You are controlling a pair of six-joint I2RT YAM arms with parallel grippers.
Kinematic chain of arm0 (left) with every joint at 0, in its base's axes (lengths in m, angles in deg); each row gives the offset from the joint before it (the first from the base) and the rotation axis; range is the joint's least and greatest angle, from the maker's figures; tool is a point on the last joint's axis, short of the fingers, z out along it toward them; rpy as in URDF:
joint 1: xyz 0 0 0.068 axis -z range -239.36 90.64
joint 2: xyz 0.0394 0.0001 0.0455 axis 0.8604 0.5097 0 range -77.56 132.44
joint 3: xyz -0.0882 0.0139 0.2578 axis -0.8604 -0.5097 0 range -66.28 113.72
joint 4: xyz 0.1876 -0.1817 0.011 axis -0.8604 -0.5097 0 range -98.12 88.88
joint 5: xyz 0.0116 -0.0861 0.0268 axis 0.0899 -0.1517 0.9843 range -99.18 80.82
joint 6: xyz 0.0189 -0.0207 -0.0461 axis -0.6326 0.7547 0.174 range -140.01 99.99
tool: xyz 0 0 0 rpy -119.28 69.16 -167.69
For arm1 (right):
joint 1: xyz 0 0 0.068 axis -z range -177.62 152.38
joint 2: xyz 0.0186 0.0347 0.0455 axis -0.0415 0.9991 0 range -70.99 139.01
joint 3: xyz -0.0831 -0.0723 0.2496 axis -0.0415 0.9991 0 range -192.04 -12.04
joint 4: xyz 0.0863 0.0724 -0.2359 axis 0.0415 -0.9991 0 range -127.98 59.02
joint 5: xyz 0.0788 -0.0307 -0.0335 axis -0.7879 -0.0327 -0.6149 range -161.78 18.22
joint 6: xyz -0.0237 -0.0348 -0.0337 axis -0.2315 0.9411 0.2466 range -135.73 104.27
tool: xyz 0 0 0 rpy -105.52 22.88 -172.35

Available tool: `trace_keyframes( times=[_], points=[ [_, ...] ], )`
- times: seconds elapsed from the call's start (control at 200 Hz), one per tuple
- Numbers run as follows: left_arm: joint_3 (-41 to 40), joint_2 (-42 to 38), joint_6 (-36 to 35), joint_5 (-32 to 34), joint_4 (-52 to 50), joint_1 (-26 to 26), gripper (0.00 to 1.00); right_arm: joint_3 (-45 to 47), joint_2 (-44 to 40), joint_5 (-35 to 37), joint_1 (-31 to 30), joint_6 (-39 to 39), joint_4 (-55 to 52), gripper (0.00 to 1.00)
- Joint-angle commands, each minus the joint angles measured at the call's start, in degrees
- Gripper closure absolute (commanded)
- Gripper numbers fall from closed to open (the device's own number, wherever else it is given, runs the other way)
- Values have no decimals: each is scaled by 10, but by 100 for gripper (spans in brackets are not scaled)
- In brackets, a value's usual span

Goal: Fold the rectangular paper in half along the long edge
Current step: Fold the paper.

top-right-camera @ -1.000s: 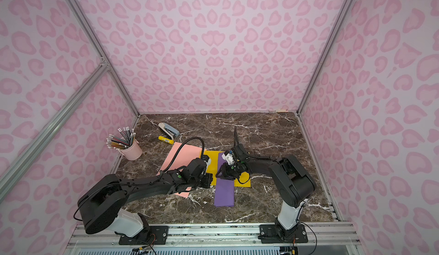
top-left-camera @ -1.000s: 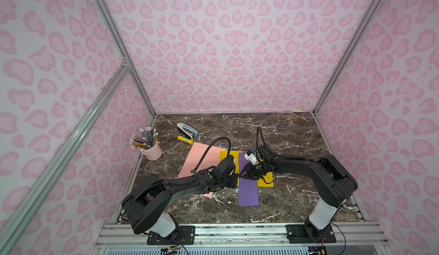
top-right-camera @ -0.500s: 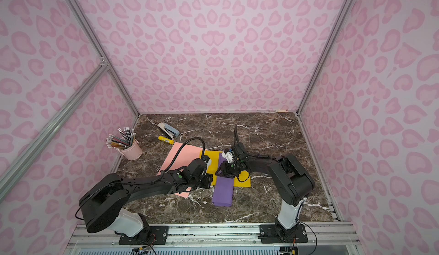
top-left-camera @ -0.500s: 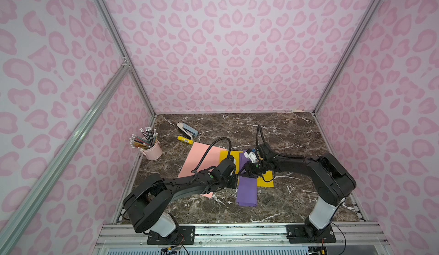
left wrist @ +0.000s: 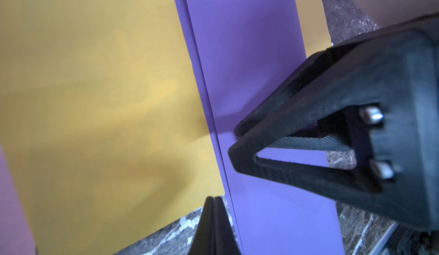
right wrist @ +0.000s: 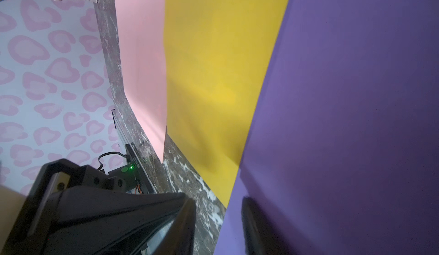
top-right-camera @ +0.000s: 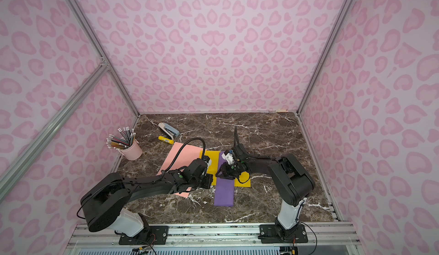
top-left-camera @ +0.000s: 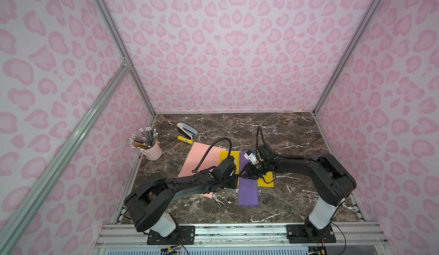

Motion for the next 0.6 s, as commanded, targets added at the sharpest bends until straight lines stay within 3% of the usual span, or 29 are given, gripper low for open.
trace_keyframes(
  times=[0.0,0.595],
  points=[
    [6,3,-7,0,18,-1,96,-3,1,-8,0,8,3,63],
    [28,-6,-11,-3,17,-15,96,2,23,-10,0,6,16,63]
  ],
)
